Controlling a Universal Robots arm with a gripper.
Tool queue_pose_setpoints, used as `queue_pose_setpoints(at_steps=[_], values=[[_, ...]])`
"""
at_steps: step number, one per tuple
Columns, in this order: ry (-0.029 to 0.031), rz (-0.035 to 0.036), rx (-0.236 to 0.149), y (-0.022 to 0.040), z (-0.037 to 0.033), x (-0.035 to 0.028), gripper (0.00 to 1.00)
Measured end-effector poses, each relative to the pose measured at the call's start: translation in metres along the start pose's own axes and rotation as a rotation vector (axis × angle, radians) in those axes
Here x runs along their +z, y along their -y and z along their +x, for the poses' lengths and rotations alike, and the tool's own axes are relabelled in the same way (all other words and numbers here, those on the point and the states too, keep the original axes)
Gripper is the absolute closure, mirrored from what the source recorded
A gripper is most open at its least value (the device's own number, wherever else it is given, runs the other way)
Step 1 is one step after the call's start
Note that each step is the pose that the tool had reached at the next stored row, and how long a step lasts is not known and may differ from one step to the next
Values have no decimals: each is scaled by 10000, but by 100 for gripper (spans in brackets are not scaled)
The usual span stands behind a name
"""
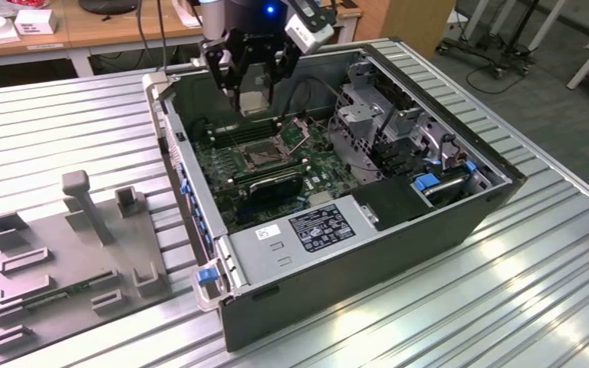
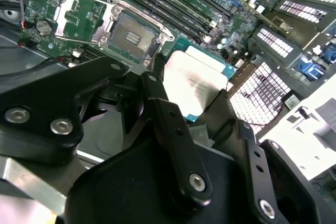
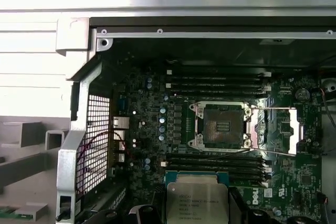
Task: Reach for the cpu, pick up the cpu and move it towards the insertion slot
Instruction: 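Pick up the cpu and move it towards the insertion slot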
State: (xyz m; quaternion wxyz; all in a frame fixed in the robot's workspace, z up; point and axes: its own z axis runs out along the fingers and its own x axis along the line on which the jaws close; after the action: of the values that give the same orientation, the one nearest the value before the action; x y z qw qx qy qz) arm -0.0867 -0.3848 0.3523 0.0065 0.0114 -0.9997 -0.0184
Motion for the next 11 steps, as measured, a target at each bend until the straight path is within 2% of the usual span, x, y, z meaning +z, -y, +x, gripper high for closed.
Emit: queue_pose_setpoints(at_steps=[11], values=[[1,-1,0,-54,-64,19,45]])
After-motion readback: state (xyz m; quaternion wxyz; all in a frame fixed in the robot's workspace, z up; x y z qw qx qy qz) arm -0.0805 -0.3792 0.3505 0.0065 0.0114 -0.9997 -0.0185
